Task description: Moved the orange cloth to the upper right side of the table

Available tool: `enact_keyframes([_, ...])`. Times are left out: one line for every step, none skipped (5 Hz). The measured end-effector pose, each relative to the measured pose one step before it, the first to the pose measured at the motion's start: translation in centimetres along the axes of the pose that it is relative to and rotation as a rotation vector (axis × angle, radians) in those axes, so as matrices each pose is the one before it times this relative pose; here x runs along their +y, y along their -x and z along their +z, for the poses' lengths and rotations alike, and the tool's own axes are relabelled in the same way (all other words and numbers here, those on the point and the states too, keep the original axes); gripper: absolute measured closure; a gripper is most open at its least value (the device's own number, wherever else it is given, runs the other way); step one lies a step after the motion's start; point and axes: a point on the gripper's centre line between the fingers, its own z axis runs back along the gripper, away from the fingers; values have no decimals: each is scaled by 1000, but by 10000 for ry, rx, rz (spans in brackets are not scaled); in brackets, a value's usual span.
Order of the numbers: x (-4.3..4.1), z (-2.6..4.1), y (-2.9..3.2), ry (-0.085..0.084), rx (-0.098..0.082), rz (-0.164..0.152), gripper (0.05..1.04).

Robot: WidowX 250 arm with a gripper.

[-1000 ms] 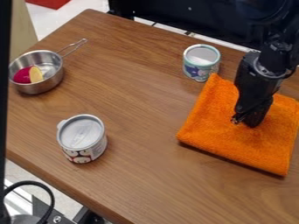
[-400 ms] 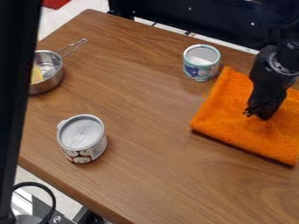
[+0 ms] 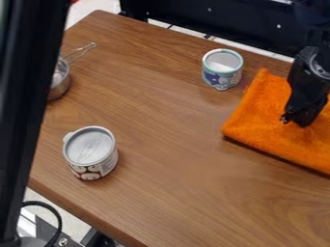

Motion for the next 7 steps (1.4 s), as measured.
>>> enact_keyframes([-595,-199,-654,-118,250,167,1031])
enact_keyframes([-68,84,-832,-107,365,-91,1031])
enact_keyframes([-2,-67,-316,24,254,14,1018])
enact_keyframes([323,336,-539,-351,403,520,888])
enact_keyframes([-236,367,-451,-4,-3,198,662])
enact_keyframes([-62,480,-487,-154,-179,192,358])
enact_keyframes([3,313,-217,-145,-243,-25,112])
